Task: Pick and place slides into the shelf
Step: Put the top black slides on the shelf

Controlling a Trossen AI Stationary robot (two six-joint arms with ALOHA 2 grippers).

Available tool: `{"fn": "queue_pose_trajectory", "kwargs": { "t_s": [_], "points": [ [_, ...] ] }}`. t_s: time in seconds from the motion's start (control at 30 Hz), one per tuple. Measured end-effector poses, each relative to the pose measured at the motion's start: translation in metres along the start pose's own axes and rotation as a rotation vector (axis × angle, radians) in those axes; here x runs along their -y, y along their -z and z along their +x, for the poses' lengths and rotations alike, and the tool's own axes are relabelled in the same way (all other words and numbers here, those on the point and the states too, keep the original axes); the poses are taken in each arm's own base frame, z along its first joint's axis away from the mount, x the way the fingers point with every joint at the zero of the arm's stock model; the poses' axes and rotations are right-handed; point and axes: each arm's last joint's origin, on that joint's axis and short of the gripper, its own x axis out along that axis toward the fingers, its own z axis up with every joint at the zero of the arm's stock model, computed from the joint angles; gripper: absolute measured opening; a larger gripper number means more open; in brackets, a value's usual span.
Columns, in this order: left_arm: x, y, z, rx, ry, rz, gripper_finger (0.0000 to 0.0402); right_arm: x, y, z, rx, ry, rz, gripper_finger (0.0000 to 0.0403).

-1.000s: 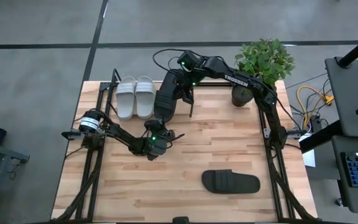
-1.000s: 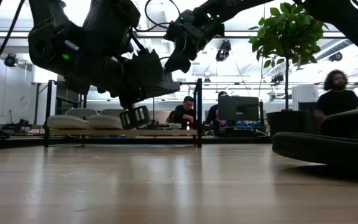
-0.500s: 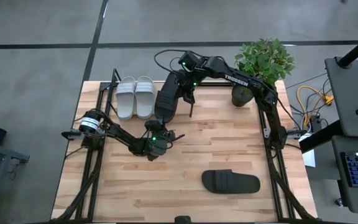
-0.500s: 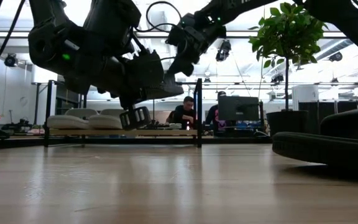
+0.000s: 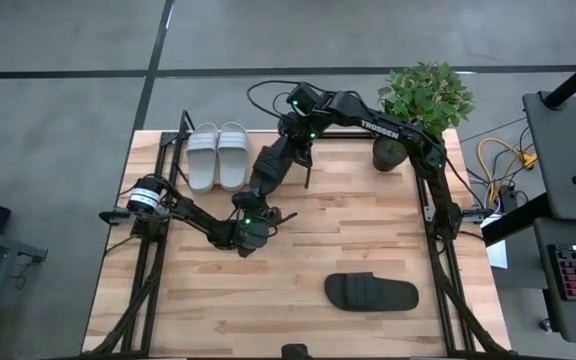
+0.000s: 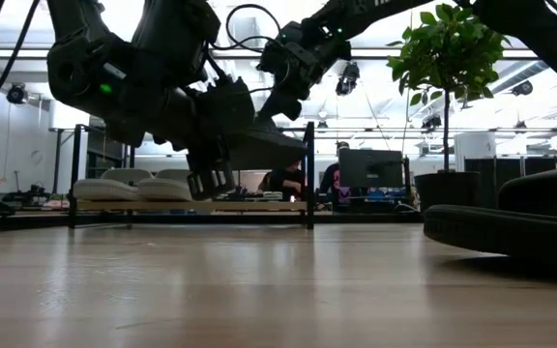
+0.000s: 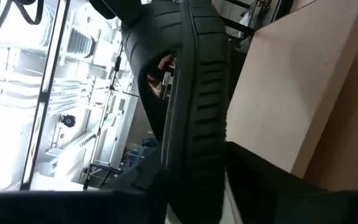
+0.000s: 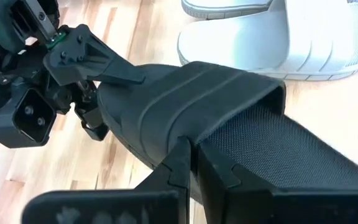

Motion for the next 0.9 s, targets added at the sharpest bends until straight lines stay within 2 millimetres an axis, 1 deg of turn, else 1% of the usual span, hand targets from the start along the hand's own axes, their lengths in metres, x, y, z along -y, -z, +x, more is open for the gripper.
{"fn": "queue_pose_trajectory", "kwargs": {
  "t_s": [0.07,0.17,0.37,0.6,0.73,0.9],
  "points": [
    [-0.001,0.000,0.000,0.000,0.000,-0.009,0.0154,0.000,0.000,0.000,0.003,0.001,-0.002,0.0009],
    [-0.002,-0.001,0.000,0.000,0.000,-0.032,0.0164,0.000,-0.001,0.000,0.006,0.003,-0.005,0.0009],
    [-0.008,-0.002,0.001,0.002,0.003,-0.049,0.0161,0.002,-0.001,-0.001,0.012,0.016,-0.016,0.0009],
    [-0.011,0.001,0.001,0.005,0.004,-0.056,0.0161,0.012,0.001,-0.006,0.028,0.054,-0.009,0.0008],
    [-0.012,0.003,-0.005,0.020,0.011,-0.057,0.0161,0.017,0.001,-0.009,0.037,0.072,-0.004,0.0008],
    [-0.018,0.006,-0.009,0.032,0.017,-0.059,0.0161,0.017,-0.001,-0.012,0.047,0.081,-0.015,0.0008]
  ]
}}
